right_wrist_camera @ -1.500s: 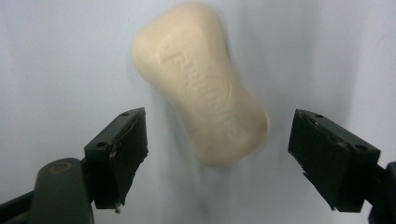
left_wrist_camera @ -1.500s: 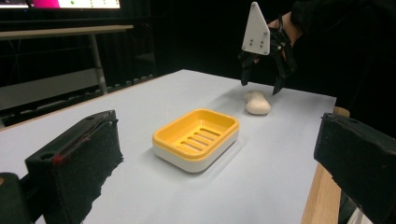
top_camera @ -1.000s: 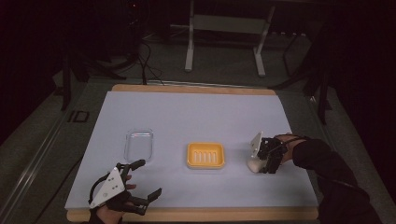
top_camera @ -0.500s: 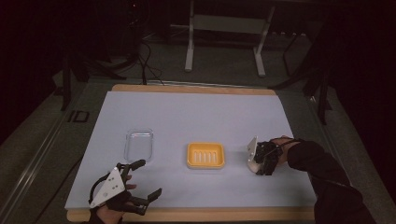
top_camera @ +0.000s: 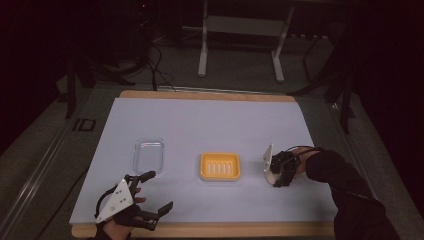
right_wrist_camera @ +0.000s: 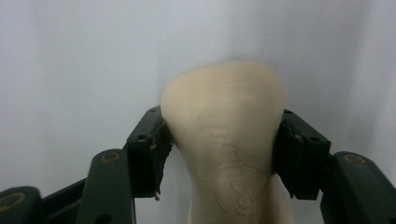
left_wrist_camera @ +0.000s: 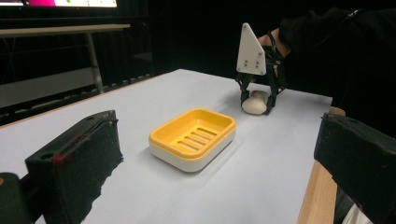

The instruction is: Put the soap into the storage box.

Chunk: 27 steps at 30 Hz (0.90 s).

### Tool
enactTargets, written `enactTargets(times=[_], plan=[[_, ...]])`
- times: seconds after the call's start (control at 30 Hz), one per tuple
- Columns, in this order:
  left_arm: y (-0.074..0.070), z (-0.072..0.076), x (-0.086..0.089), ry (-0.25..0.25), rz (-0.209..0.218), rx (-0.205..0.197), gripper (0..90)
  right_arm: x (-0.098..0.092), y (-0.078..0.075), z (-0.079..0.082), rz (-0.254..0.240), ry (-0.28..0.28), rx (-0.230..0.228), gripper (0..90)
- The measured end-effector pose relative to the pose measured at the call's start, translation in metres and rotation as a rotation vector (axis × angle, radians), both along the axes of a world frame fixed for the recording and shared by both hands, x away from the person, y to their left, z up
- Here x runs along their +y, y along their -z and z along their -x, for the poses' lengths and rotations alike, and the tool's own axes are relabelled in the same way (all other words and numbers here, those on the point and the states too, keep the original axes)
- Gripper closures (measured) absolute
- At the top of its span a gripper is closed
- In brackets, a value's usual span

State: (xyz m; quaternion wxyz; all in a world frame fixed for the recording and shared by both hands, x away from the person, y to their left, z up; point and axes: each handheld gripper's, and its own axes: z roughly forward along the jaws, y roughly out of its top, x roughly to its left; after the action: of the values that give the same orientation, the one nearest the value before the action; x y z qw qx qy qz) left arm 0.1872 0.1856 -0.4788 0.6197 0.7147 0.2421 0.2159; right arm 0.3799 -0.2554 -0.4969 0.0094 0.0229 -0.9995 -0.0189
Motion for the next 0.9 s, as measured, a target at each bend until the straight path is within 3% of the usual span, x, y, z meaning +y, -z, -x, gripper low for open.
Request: enactTargets(times=[0.23, 0.37, 0.9], plan=[[0.0, 0.0, 0.0, -0.001, -0.001, -0.001, 0.8, -0.002, -0.005, -0.003, -0.037, 0.043, 0.025, 41.5], [0.0, 0.0, 0.0, -0.001, 0.0, -0.002, 0.8, -0.005, -0.011, -0.003, -0.096, 0.064, 0.036, 41.6], [0.0, 0.001, 0.0, 0.004, -0.001, -0.003, 0.8, -0.012, -0.032, -0.003, -0.166, 0.105, 0.011, 41.8]])
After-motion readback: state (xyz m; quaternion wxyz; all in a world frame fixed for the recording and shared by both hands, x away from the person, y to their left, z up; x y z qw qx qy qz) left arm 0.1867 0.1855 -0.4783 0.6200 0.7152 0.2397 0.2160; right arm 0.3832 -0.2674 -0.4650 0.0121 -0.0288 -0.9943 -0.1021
